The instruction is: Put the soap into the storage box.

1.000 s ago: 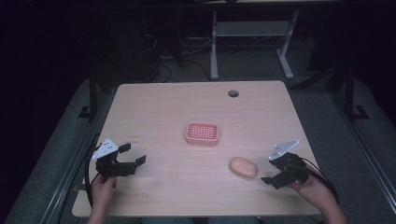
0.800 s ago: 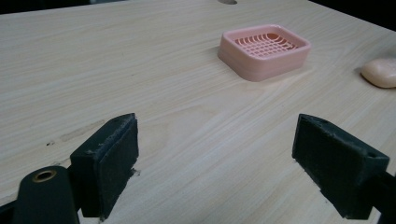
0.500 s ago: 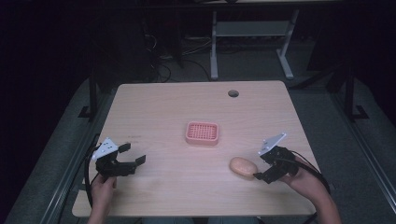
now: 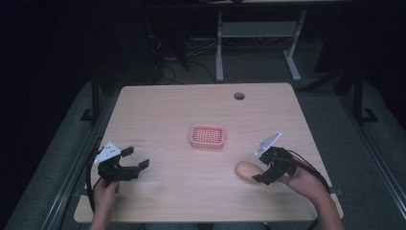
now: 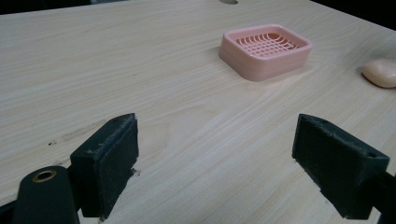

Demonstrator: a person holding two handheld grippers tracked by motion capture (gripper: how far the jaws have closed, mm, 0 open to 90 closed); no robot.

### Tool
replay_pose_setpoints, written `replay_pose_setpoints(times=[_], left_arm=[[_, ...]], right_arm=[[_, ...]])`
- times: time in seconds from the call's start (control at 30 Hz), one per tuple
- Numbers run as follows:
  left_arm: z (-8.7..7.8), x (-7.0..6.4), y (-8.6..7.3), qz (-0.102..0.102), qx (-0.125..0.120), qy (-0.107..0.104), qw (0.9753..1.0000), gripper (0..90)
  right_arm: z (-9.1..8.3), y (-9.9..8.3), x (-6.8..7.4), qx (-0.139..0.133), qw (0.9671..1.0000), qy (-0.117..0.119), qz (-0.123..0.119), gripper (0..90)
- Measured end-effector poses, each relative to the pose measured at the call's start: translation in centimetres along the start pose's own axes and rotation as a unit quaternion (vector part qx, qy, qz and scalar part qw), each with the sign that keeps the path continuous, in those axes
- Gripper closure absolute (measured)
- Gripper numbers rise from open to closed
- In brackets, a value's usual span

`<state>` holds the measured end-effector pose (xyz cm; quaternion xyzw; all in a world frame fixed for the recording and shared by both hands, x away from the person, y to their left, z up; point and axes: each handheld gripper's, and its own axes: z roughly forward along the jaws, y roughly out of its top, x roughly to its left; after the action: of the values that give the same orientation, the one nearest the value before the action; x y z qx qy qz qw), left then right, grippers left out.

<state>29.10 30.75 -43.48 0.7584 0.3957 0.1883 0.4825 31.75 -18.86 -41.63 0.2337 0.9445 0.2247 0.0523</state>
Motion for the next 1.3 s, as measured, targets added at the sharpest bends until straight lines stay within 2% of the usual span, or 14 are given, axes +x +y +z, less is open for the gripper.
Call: replay_pose_setpoints(times=[0.6,1.03,1.3], left_arm=[[-0.1,0.0,0.0,-0.001,-0.001,0.0,1.0,14.2],[0.0,0.0,0.0,-0.001,-0.001,-0.003,1.0,14.3],[-0.1,0.1,0.0,0.002,-0.001,-0.002,1.0,14.3]], right_arm=[[1.5,2.1,0.0,0.026,0.9995,0.013,-0.015,23.7],[3.2,3.0,-0.2,0.067,0.9973,0.024,-0.018,23.7],[4.1,3.2,-0.2,0.087,0.9957,0.019,-0.024,24.7]])
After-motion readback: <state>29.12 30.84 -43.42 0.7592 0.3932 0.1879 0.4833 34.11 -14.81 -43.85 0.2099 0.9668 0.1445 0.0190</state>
